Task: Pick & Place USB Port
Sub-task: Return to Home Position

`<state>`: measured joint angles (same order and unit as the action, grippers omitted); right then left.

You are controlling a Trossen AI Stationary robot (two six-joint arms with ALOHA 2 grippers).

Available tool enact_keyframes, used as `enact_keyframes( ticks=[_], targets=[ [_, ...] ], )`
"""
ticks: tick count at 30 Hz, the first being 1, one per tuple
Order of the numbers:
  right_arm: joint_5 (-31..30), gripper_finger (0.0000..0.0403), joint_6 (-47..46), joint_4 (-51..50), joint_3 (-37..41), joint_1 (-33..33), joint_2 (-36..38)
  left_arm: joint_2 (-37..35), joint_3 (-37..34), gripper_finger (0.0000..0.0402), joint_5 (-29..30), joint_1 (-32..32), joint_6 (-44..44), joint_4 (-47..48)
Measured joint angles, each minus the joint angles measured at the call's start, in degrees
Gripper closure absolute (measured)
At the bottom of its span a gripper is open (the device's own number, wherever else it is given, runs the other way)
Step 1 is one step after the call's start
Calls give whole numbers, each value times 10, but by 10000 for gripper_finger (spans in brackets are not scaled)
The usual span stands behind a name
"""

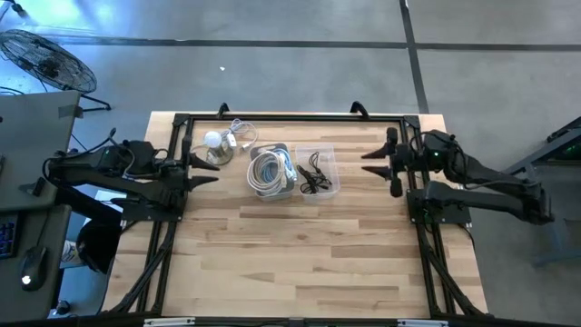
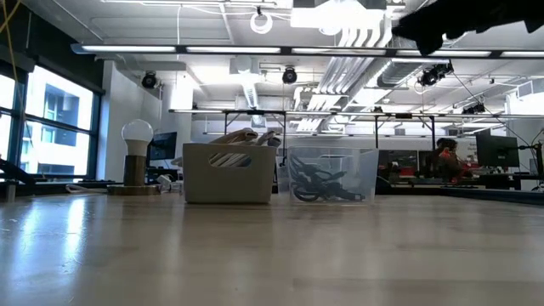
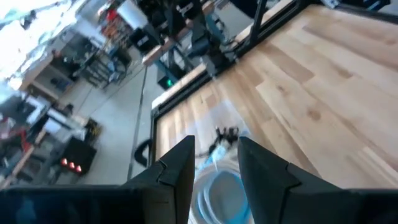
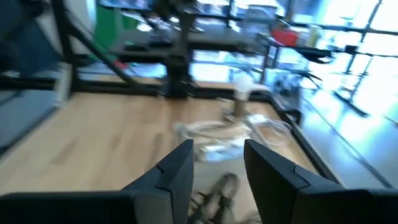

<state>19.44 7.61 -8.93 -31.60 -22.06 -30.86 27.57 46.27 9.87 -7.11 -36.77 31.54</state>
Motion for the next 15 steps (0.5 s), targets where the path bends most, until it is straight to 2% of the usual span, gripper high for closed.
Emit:
enact_keyframes(
  ticks=[3,8,12,15],
  targets=[
    [-23,269,1,14,16,-17,0,-28,-32,282,29,0,17,4],
    [-21,269,1,15,22,-24,-2,-92,-90,282,32,0,37,4],
    [47,274,25,3,22,-24,-2,-144,-129,282,31,0,46,-7],
    [60,309,37,-23,22,-23,-2,-179,-154,282,24,0,52,-16]
  ],
)
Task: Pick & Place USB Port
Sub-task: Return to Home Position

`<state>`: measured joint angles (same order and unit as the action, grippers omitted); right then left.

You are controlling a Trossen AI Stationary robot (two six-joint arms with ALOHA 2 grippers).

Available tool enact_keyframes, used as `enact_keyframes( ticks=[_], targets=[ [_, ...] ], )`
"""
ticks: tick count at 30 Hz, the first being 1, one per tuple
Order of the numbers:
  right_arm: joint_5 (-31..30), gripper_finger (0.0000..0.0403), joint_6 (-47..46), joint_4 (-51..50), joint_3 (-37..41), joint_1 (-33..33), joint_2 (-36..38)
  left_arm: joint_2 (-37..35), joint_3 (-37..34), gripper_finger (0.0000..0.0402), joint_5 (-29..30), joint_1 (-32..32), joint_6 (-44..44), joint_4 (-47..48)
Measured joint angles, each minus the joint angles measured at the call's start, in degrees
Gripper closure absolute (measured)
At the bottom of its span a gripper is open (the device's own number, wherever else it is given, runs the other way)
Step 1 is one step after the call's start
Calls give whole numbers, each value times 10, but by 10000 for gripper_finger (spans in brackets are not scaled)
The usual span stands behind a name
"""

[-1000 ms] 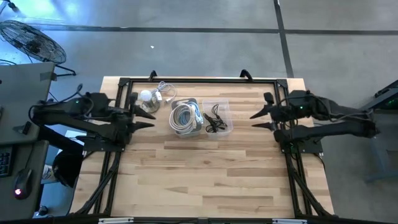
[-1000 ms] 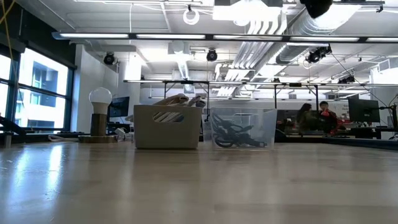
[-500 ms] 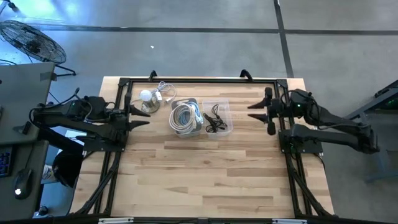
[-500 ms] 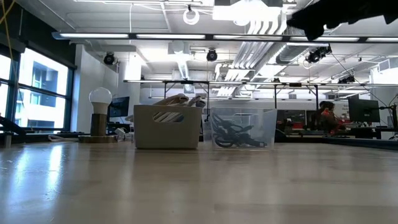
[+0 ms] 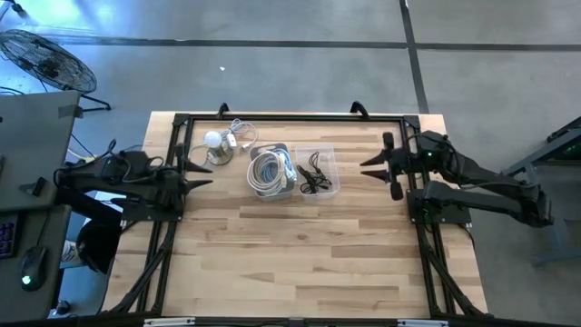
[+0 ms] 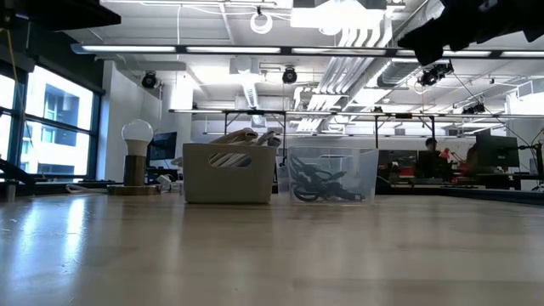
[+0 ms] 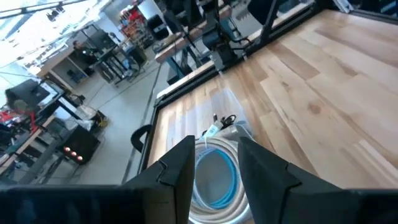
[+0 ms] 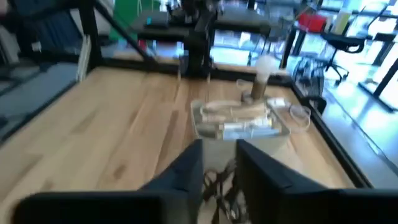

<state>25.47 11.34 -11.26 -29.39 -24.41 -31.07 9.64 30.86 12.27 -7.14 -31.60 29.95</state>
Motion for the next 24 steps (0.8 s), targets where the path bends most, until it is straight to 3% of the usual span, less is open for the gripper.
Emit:
enact_keyframes(
  ticks=[4,16,24],
  targets=[
    [-2,390,29,-32,0,0,0,-30,-27,282,-5,0,13,-5],
    [-23,402,18,-107,0,1,5,-42,-133,283,-43,0,25,-114],
    [-20,402,3,-52,38,1,46,-42,-139,283,-64,0,45,-131]
  ],
)
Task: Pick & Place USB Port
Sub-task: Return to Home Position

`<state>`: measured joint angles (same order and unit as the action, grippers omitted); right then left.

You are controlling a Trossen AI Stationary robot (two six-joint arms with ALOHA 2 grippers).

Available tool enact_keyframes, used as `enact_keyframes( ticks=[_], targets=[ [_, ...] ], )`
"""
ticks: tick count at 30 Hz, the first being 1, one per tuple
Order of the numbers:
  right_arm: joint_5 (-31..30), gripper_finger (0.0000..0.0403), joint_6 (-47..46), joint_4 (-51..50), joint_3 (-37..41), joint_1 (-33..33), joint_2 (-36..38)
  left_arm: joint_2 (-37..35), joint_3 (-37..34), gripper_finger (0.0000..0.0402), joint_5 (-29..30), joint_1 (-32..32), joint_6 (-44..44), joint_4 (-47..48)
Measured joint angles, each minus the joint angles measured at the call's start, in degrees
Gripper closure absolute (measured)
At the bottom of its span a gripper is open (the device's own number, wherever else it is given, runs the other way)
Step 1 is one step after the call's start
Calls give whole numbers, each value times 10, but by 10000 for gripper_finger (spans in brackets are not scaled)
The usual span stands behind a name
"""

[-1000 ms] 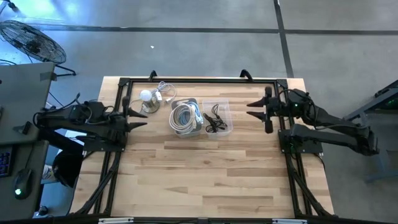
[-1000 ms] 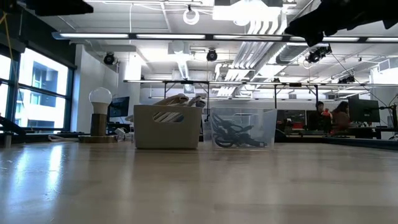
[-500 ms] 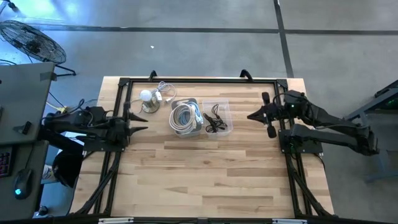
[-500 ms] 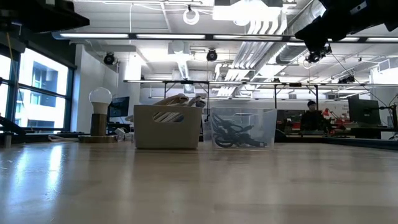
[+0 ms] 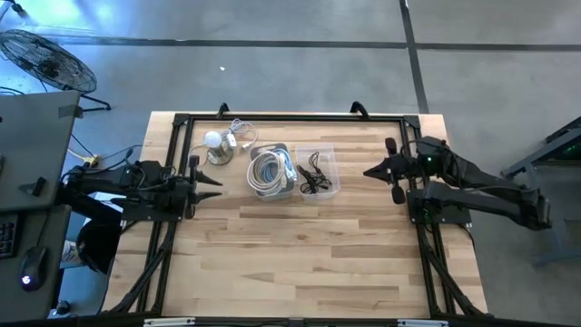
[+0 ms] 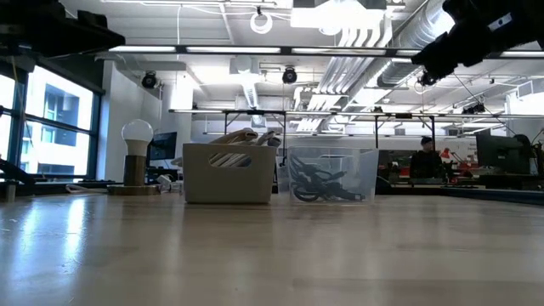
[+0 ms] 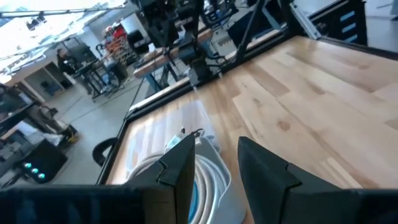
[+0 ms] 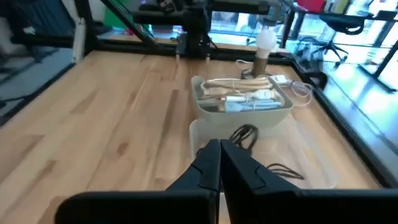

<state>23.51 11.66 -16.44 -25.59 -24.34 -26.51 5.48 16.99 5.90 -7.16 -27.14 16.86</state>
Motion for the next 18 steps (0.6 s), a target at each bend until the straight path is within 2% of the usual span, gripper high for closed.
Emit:
enact_keyframes(
  ticks=[6,10,18],
  targets=[
    [40,403,-36,92,73,0,52,0,0,283,0,0,-1,0],
    [11,403,-79,165,117,0,71,0,0,283,2,0,0,0],
    [-17,403,-91,301,195,0,79,0,0,283,2,0,5,0]
  ],
)
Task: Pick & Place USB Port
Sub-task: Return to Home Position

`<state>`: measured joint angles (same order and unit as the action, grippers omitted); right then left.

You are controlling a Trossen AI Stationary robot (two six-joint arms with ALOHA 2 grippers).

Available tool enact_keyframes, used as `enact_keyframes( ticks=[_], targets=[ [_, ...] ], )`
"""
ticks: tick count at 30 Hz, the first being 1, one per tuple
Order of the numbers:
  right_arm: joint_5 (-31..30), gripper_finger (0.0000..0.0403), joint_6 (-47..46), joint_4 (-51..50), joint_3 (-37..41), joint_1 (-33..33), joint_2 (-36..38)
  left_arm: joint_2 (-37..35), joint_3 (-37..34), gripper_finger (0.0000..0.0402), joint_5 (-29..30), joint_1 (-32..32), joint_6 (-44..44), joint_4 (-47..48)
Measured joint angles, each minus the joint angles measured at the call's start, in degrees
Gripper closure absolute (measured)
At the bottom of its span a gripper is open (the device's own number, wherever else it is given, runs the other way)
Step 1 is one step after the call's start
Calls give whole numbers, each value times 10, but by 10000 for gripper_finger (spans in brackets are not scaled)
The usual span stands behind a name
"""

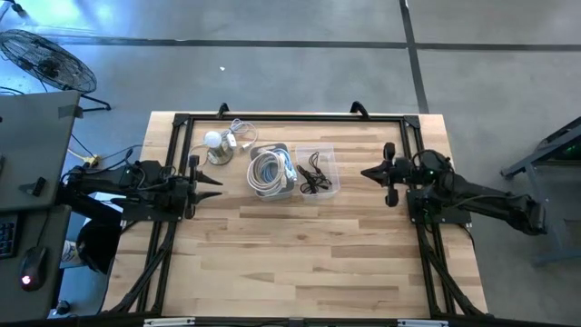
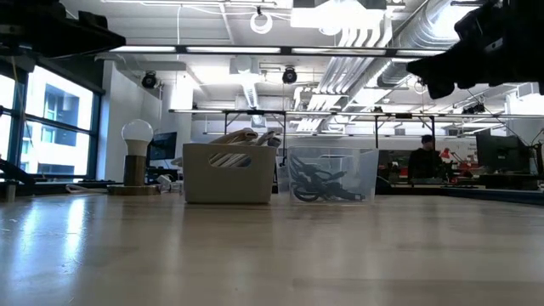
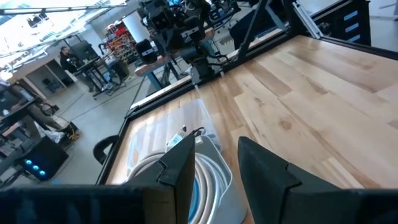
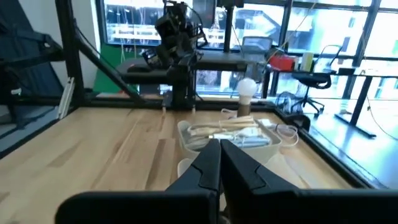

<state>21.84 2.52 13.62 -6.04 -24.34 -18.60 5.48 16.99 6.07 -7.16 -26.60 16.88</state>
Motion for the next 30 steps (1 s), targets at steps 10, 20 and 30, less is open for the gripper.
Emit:
enact_keyframes(
  ticks=[10,20,30],
  targets=[
    [-20,403,3,11,33,0,0,0,0,283,0,0,1,3],
    [-24,403,9,-23,33,0,-1,0,0,283,0,0,1,18],
    [-34,403,9,-11,55,0,-1,0,0,283,2,0,8,31]
  ],
)
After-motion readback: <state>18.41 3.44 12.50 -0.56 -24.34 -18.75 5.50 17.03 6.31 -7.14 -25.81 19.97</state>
